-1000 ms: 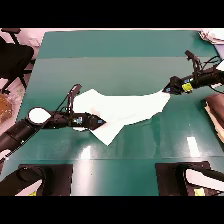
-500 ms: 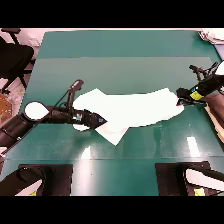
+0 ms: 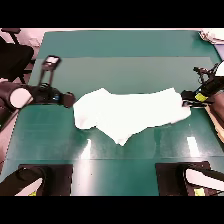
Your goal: Fold the shirts.
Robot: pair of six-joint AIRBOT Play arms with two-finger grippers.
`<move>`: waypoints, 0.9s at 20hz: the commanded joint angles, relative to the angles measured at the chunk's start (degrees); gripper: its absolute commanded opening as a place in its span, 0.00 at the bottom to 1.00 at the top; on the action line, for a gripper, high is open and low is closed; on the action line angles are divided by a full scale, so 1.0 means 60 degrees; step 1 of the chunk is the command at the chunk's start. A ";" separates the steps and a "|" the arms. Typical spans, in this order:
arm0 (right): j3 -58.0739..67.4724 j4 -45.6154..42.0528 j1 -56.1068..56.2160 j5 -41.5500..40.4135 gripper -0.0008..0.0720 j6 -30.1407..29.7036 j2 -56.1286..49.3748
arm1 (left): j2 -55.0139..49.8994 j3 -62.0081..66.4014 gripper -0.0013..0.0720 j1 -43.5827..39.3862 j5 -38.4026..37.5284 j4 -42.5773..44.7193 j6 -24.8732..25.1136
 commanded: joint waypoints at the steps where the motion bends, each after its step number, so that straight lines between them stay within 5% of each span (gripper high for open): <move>1: 0.0000 -0.0113 -0.0004 -0.0175 0.85 0.0033 0.0000 | -0.0109 -0.0029 0.75 0.2237 -0.0481 -0.0656 0.0197; 5: 0.0000 0.0284 -0.0018 -0.0186 0.85 -0.0138 0.0000 | -0.1198 -0.0040 0.75 0.4710 -0.1133 -0.4736 0.2699; 11: 0.0000 0.2601 -0.0987 -0.0157 0.85 -0.1104 0.0000 | -0.4197 -0.0040 0.75 0.5173 -0.1905 -0.7657 0.4838; 18: 0.0000 0.3366 -0.1643 -0.0168 0.85 -0.1424 0.0000 | -0.5431 -0.0040 0.76 0.4965 -0.0769 -0.7777 0.5191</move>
